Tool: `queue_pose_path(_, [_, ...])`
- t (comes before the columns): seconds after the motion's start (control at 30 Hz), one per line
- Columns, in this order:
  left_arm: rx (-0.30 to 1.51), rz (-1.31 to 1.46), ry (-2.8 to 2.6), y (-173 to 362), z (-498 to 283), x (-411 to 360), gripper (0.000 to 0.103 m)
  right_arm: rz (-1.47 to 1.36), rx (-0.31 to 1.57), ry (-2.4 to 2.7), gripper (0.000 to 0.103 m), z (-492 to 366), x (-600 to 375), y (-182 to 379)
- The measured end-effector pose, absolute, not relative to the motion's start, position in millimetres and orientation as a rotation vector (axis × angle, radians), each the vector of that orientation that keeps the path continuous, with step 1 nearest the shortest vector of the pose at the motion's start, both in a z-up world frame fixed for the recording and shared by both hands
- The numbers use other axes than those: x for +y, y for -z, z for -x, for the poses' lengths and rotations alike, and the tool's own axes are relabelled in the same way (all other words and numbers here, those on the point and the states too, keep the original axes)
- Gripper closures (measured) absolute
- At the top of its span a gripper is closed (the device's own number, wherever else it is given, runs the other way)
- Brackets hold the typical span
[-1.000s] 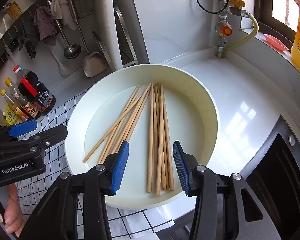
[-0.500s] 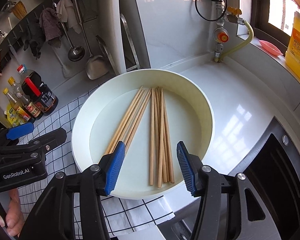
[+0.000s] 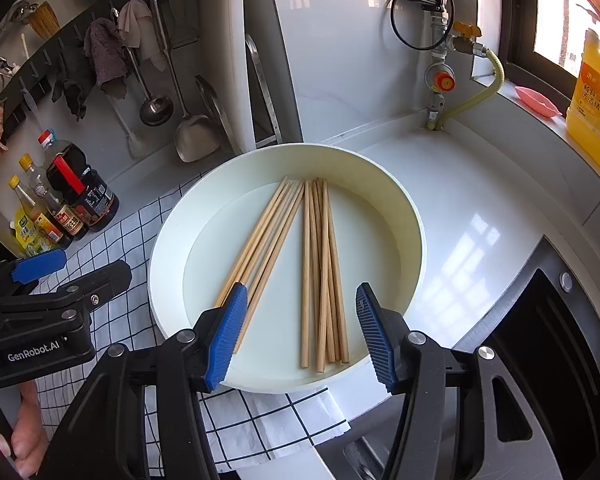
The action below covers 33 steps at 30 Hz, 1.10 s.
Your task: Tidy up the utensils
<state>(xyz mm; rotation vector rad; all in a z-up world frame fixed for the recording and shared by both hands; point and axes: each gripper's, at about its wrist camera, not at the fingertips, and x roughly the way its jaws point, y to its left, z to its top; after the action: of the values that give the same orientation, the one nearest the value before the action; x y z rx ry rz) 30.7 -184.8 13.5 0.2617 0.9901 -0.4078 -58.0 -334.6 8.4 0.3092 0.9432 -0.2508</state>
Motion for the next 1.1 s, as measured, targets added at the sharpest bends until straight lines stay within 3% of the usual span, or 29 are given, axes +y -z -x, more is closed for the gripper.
queue_pose_path(1.1, [1.005,-0.275,0.38,-13.2,-30.5,-188.0,0.007,-0.313,0.957,0.239,0.047,56.5,-331.6,-4.5])
